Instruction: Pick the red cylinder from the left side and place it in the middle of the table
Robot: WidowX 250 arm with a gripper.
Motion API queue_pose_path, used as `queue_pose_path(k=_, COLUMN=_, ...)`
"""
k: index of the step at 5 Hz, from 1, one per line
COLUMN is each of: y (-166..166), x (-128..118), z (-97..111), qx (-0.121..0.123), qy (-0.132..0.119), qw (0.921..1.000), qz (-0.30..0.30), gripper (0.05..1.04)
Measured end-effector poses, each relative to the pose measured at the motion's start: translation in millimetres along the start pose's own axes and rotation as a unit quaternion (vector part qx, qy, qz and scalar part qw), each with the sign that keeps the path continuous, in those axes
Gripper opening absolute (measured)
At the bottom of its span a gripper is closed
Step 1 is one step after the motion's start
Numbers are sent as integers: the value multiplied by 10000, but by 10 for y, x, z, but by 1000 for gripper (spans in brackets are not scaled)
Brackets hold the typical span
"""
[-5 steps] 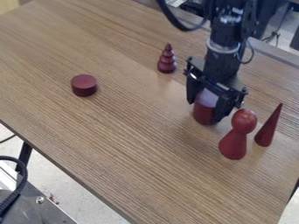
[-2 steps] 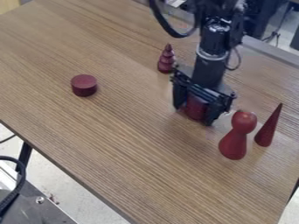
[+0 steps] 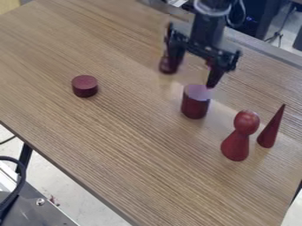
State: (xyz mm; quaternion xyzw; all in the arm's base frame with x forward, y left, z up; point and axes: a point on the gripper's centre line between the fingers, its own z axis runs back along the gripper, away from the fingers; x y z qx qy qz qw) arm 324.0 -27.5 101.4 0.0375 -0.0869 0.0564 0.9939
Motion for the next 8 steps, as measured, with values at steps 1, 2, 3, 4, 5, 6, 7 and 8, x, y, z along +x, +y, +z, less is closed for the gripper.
queue_pose_path(k=1, y=56, x=47, z=110, qx=-61, qy=-38, qw=9999, qz=137, gripper=1000)
queue_pose_path(k=2, y=302, x=65, z=117, qx=-87, qy=-21, qw=9982, qz=589, gripper=1000)
queue_pose_path(k=3, y=498, x=62, z=99, qx=-183, qy=13, qw=9950, qz=983, gripper=1000)
queue_pose_path(k=4, y=777, x=90, z=80, qx=-222, qy=-53, qw=9913, qz=1298, gripper=1000)
queue_pose_path(k=5, y=895, x=65, z=-30, qx=-249, qy=103, qw=9918, qz=1245, gripper=1000)
queue_pose_path(k=6, y=881, x=14, z=-155, qx=-318, qy=372, qw=9944, qz=932, gripper=1000)
queue_pose_path(k=7, y=848, x=36, z=-167, qx=-423, qy=310, qw=9985, qz=181, gripper=1000)
queue_pose_path(k=8, y=818, x=89, z=-166, qx=-479, qy=124, qw=9987, qz=-76, gripper=1000)
